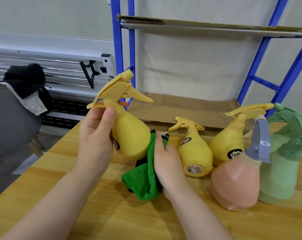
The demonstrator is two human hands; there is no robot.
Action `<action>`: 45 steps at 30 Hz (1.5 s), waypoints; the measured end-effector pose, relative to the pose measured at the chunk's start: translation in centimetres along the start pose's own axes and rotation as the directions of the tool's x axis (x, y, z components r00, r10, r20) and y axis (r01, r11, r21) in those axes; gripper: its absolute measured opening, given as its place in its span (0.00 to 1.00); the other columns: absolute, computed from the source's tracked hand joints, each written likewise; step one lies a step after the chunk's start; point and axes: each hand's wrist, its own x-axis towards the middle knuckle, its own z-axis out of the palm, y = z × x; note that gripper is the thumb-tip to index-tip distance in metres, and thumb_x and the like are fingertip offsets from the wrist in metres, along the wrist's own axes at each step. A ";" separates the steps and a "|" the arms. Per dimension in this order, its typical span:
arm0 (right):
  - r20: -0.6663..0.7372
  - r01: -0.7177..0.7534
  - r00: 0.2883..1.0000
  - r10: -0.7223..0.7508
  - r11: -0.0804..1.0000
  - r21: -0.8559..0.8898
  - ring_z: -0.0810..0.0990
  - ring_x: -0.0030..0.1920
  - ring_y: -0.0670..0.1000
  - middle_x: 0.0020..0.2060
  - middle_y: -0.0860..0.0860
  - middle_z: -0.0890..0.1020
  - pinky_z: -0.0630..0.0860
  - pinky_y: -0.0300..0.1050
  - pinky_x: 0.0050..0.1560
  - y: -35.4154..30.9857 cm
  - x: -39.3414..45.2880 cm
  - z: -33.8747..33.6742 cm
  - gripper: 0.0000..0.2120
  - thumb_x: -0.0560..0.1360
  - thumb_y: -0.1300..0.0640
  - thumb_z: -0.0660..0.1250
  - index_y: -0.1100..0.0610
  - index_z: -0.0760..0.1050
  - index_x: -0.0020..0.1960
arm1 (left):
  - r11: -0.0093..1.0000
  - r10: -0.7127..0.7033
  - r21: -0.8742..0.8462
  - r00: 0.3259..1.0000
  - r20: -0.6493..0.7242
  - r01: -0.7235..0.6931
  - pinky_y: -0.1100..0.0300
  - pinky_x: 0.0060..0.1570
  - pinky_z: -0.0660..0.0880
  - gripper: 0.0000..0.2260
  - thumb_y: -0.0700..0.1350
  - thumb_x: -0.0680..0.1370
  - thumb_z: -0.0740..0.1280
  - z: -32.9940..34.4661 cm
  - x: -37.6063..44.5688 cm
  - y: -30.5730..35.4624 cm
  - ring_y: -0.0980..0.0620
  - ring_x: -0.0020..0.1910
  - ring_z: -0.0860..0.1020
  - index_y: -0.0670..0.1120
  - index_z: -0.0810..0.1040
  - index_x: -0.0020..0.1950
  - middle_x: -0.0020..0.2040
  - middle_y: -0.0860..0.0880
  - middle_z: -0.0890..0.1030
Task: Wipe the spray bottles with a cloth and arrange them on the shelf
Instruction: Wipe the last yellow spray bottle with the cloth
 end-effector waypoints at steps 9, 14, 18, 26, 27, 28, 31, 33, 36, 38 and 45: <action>-0.241 0.416 0.873 -0.424 0.905 -0.087 0.73 0.32 0.42 0.28 0.39 0.74 0.68 0.38 0.37 -0.5 -0.7 -0.6 0.20 0.78 0.34 0.49 0.46 0.68 0.38 | 0.965 -0.026 0.261 0.999 -0.031 0.034 0.54 0.47 0.75 0.11 0.49 0.82 0.61 -0.7 0.4 0.3 0.52 0.47 0.79 0.49 0.82 0.56 0.50 0.53 0.84; -0.279 0.598 0.778 -0.562 0.800 0.056 0.79 0.42 0.49 0.39 0.44 0.78 0.76 0.49 0.45 -0.9 -0.8 -1.0 0.23 0.78 0.34 0.52 0.52 0.73 0.50 | 0.947 -0.027 0.317 0.967 0.254 -0.056 0.68 0.43 0.74 0.08 0.44 0.80 0.60 0.1 -0.8 -0.1 0.62 0.42 0.80 0.45 0.79 0.53 0.42 0.59 0.84; -0.127 0.715 0.655 -0.745 0.665 -0.217 0.79 0.46 0.43 0.43 0.44 0.80 0.74 0.35 0.48 -1.0 -1.2 -0.9 0.10 0.79 0.44 0.60 0.50 0.74 0.51 | 0.943 -0.050 0.324 0.935 0.351 -0.071 0.67 0.49 0.73 0.10 0.42 0.80 0.58 0.3 -1.6 -1.0 0.59 0.48 0.80 0.44 0.79 0.54 0.48 0.56 0.83; 0.030 0.600 0.797 -0.603 0.787 -0.145 0.81 0.43 0.43 0.39 0.44 0.83 0.77 0.42 0.44 -1.4 -1.3 -1.6 0.19 0.75 0.36 0.60 0.50 0.80 0.46 | 0.968 -0.065 0.246 0.908 0.415 -0.044 0.58 0.47 0.76 0.14 0.55 0.79 0.65 -0.4 -1.4 -1.2 0.48 0.47 0.79 0.44 0.80 0.52 0.46 0.42 0.82; 0.060 0.574 0.819 -0.571 0.814 -0.087 0.82 0.43 0.43 0.39 0.43 0.83 0.78 0.42 0.44 -1.6 -1.6 -1.4 0.20 0.74 0.36 0.60 0.50 0.81 0.46 | 0.967 -0.059 0.250 0.906 0.418 -0.053 0.53 0.48 0.75 0.19 0.58 0.78 0.65 -0.5 -1.3 -1.2 0.42 0.48 0.78 0.41 0.79 0.53 0.47 0.36 0.80; 0.081 0.554 0.831 -0.551 0.832 -0.028 0.82 0.41 0.43 0.37 0.42 0.83 0.77 0.40 0.42 -1.7 -1.7 -1.3 0.19 0.74 0.36 0.60 0.50 0.81 0.46 | 0.967 -0.058 0.251 0.909 0.413 -0.052 0.50 0.48 0.75 0.22 0.59 0.78 0.65 -0.7 -1.2 -1.3 0.38 0.47 0.77 0.39 0.79 0.53 0.48 0.31 0.78; 0.095 0.490 0.857 -0.507 0.857 0.159 0.75 0.30 0.41 0.27 0.41 0.76 0.69 0.33 0.33 -2.0 -2.2 -1.0 0.16 0.73 0.38 0.61 0.48 0.76 0.37 | 0.965 -0.066 0.258 0.917 0.394 -0.042 0.52 0.48 0.75 0.18 0.55 0.79 0.65 -0.5 -1.2 -1.3 0.40 0.49 0.79 0.40 0.80 0.54 0.49 0.35 0.80; 0.100 0.451 0.871 -0.480 0.865 0.221 0.69 0.27 0.42 0.24 0.43 0.71 0.66 0.35 0.29 -2.1 -2.3 -1.0 0.20 0.73 0.36 0.60 0.50 0.71 0.32 | 0.970 -0.083 0.243 0.918 0.387 -0.014 0.61 0.51 0.76 0.11 0.49 0.79 0.64 -0.3 -1.2 -1.1 0.51 0.51 0.81 0.46 0.83 0.55 0.50 0.47 0.84; 0.073 0.490 0.856 -0.511 0.849 0.195 0.67 0.26 0.42 0.23 0.43 0.69 0.64 0.37 0.29 -1.9 -2.1 -1.0 0.22 0.74 0.36 0.58 0.51 0.69 0.30 | 0.976 -0.109 0.215 0.916 0.387 0.025 0.59 0.51 0.76 0.16 0.56 0.78 0.66 -0.3 -1.2 -0.8 0.46 0.51 0.79 0.43 0.82 0.54 0.50 0.42 0.83; 0.034 0.551 0.831 -0.555 0.830 0.081 0.68 0.25 0.43 0.22 0.43 0.69 0.63 0.36 0.29 -1.8 -1.8 -1.1 0.21 0.75 0.36 0.58 0.47 0.69 0.29 | 0.978 -0.130 0.199 0.913 0.387 0.055 0.54 0.49 0.74 0.24 0.61 0.75 0.68 -0.4 -1.1 -0.7 0.43 0.49 0.77 0.40 0.80 0.53 0.48 0.33 0.80; -0.134 0.621 0.774 -0.619 0.783 -0.036 0.71 0.24 0.43 0.22 0.41 0.71 0.63 0.33 0.28 -1.6 -1.5 -1.3 0.21 0.75 0.36 0.57 0.44 0.68 0.28 | 0.974 -0.157 0.210 0.915 0.371 0.082 0.45 0.53 0.72 0.23 0.60 0.75 0.69 -0.5 -1.1 -1.0 0.39 0.51 0.77 0.41 0.80 0.55 0.51 0.29 0.78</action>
